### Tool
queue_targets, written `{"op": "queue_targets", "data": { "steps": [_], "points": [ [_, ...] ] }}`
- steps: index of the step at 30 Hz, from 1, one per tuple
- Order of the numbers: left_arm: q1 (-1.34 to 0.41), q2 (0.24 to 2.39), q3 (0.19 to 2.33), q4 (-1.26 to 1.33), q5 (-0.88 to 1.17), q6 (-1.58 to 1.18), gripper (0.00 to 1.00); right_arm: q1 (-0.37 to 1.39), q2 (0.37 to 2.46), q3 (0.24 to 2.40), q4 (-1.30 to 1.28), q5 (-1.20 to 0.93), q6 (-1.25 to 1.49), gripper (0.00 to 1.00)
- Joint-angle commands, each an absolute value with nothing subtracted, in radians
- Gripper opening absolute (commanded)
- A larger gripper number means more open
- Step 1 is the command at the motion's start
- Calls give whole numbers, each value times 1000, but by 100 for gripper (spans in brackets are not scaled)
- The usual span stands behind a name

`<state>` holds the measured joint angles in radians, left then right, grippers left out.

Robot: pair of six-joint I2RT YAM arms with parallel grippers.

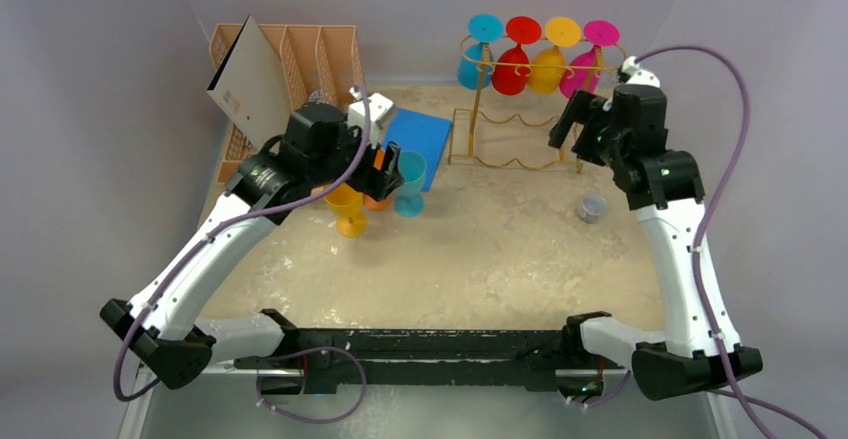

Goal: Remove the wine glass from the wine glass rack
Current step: Place the wine glass at the center of the board, then pick up the wine glass from the wine rack.

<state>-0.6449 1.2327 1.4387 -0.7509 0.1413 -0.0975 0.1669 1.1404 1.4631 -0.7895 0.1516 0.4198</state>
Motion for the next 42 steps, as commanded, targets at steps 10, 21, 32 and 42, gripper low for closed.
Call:
{"op": "queue_targets", "data": {
  "steps": [10, 21, 32, 42],
  "points": [
    [-468, 1077, 1392, -832, 195, -97, 80, 51, 1472, 2040, -929, 211, 351, 95],
    [-440, 1077, 1357, -824, 212, -112, 80, -79, 1740, 2339, -936, 63, 458, 73],
    [-439, 1054, 1359, -837, 207, -108, 80, -112, 1796, 2255, -679, 91, 499, 63],
    [-440, 1044, 1324, -840, 236, -118, 80, -140, 1863, 2275, -631, 52, 467, 63]
  ]
}}
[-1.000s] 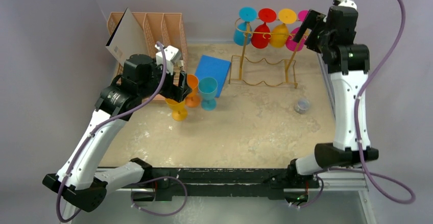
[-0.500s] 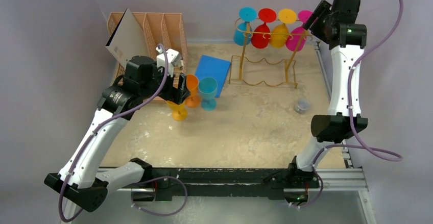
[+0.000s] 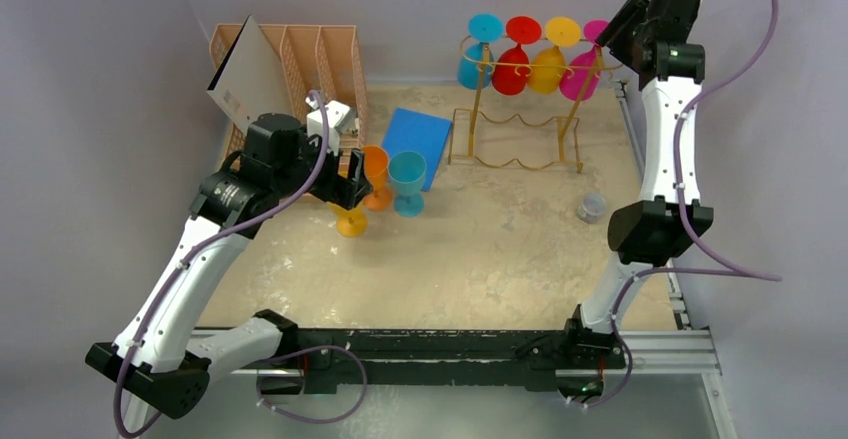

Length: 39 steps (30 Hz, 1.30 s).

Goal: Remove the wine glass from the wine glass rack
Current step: Pick up the wine glass from the wine rack.

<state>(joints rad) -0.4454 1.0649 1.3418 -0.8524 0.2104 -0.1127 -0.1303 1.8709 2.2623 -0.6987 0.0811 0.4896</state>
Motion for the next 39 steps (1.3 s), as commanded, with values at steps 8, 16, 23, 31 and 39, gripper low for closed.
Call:
{"op": "queue_targets", "data": {
  "steps": [8, 16, 23, 31, 39],
  "points": [
    [-440, 1065, 1324, -834, 243, -123, 80, -161, 1837, 2153, -523, 24, 414, 67],
    [-440, 1081, 1327, -833, 250, -129, 80, -198, 1857, 2131, -437, -44, 437, 68],
    [-440, 1091, 1324, -839, 251, -129, 80, -210, 1852, 2112, -378, -102, 464, 70],
    [-440, 1098, 1322, -840, 250, -126, 80, -211, 1887, 2152, -390, -123, 460, 67],
    [-440, 1088, 1319, -844, 245, -127, 80, -212, 1916, 2194, -403, -124, 462, 63]
  ]
}}
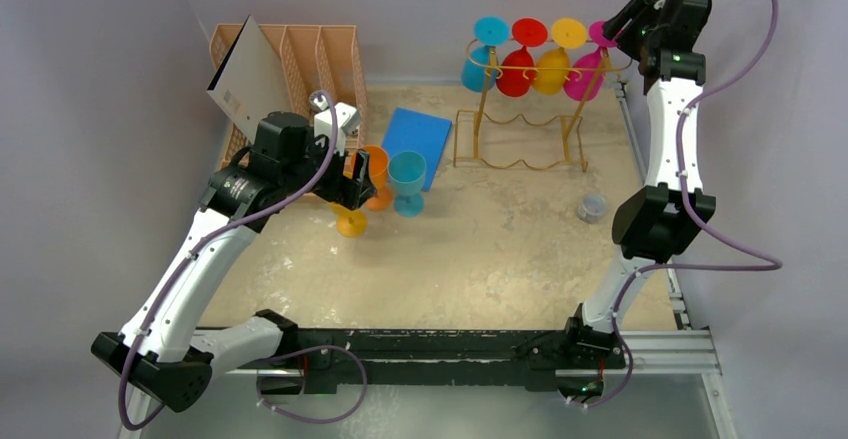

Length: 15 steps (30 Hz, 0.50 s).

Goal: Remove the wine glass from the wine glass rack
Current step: Pick up the wine glass from the wine rack.

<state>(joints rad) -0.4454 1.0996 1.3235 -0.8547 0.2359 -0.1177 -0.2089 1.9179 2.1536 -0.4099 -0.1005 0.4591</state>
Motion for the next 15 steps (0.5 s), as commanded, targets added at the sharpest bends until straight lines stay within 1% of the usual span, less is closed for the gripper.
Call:
{"op": "queue_targets", "data": {
  "steps": [1, 6, 10, 15],
  "points": [
    [-440, 1088, 1319, -844, 247, -127, 80, -212, 1914, 2190, -400, -123, 462, 63],
    [-440, 1086, 1319, -844, 248, -127, 80, -211, 1910, 2179, -391, -114, 460, 62],
    [-440, 1083, 1319, -845, 248, -127, 80, -212, 1909, 2178, -388, -125, 461, 54],
    [-440, 1083, 1318, -848, 248, -127, 80, -212, 1918, 2194, -400, -133, 468, 47]
  ]
}}
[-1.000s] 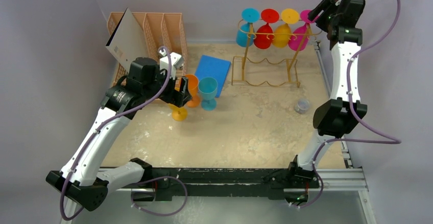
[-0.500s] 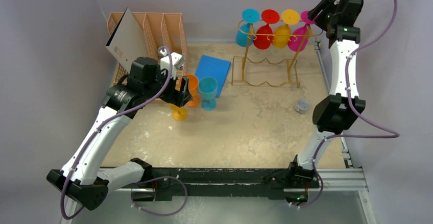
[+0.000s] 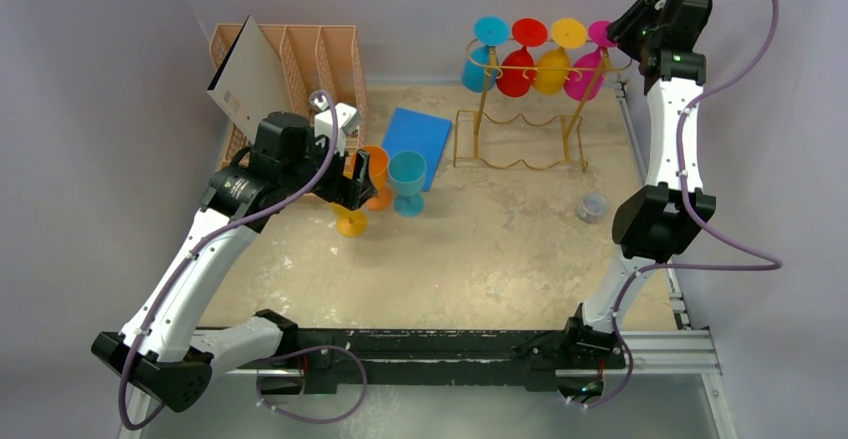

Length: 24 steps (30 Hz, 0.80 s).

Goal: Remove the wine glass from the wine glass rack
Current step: Pick up the wine glass from the wine rack.

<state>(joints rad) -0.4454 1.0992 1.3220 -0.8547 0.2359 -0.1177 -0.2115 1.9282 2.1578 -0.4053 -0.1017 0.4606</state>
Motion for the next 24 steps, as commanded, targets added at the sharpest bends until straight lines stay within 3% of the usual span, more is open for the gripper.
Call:
{"op": "queue_targets", "data": {
  "steps": [1, 24],
  "points": [
    [-440, 1083, 1318, -848, 248, -127, 80, -212, 1921, 2199, -405, -133, 469, 47],
    [-439, 1080, 1308, -863, 241, -123, 80, -237, 1922, 2150, -393, -165, 717, 29]
  ]
}}
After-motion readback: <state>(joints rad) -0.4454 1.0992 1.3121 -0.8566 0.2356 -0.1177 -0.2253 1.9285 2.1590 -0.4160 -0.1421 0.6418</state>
